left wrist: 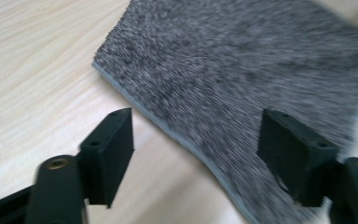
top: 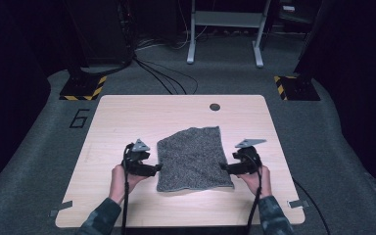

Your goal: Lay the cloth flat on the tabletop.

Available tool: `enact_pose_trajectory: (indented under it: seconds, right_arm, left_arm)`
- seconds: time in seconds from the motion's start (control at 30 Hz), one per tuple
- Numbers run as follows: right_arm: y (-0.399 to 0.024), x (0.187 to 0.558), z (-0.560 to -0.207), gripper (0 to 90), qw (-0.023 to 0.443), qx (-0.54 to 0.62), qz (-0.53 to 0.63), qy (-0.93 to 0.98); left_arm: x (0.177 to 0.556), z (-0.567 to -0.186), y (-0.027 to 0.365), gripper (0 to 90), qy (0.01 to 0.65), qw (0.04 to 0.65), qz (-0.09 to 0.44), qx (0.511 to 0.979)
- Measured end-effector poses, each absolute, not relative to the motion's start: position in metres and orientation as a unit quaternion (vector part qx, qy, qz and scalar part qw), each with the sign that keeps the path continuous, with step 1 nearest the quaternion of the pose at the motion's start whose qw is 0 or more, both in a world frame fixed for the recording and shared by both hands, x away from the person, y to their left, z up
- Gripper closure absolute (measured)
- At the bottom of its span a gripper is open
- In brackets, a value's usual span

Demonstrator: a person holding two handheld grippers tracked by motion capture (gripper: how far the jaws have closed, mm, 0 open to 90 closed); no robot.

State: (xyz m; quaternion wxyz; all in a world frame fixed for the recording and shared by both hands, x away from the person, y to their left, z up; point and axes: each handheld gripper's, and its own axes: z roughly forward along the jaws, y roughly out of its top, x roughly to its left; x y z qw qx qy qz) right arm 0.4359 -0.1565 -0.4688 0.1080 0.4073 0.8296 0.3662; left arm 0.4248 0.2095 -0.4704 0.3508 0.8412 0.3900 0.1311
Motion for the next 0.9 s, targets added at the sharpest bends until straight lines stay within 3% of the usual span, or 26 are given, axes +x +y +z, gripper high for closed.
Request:
enact_pose_trajectory:
  seconds: [0.2,0.4,0.53,0.77,0.9]
  right_arm:
    - [-0.114,0.463,-0.499,11.4,0.119,0.381,0.305,0.864]
    - [-0.112,0.446,-0.514,10.9,0.126,0.382,0.295,0.867]
    - [-0.118,0.425,-0.517,12.4,0.138,0.381,0.304,0.862]
    - [-0.123,0.411,-0.518,13.5,0.144,0.387,0.316,0.854]
    - [-0.123,0.411,-0.518,14.3,0.142,0.386,0.312,0.856]
  left_arm:
    - [0.433,-0.492,0.186,20.2,0.386,0.321,0.141,0.853]
    - [0.422,-0.508,0.184,20.8,0.380,0.310,0.124,0.863]
    - [0.417,-0.499,0.198,20.8,0.390,0.338,0.117,0.849]
    - [0.471,-0.472,0.205,23.8,0.408,0.340,0.124,0.838]
    - [0.504,-0.477,0.198,28.9,0.427,0.332,0.113,0.834]
